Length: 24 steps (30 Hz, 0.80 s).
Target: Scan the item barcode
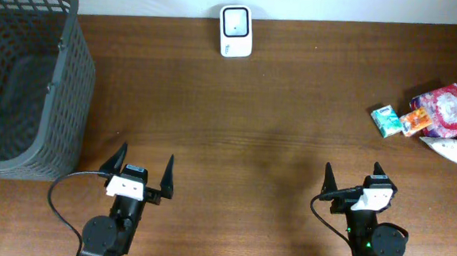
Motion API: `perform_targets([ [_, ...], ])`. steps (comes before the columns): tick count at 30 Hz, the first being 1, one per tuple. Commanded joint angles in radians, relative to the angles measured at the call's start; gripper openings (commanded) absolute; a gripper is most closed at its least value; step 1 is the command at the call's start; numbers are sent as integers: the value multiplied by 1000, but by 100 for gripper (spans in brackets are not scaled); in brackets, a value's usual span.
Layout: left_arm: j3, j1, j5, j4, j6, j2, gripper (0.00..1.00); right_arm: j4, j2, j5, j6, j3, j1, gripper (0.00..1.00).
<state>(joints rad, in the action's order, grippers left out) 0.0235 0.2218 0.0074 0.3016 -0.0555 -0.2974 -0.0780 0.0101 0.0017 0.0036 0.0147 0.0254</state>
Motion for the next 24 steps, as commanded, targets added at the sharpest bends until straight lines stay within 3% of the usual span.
perform_targets([
  [1,-15,-77,32,-30,66,53,99,-3,-6,6,0,-9,-7,99],
  [3,-15,-101,34,-58,67,86,99,-3,-6,6,0,-9,-7,99],
  [9,-15,-166,31,-384,73,283,99,-3,-6,6,0,-9,-7,99],
  [21,-15,-255,-32,-385,117,293,99,-3,-6,6,0,-9,-7,99],
  [24,-15,-305,-36,-385,198,293,99,-3,-6,6,0,-9,-7,99],
])
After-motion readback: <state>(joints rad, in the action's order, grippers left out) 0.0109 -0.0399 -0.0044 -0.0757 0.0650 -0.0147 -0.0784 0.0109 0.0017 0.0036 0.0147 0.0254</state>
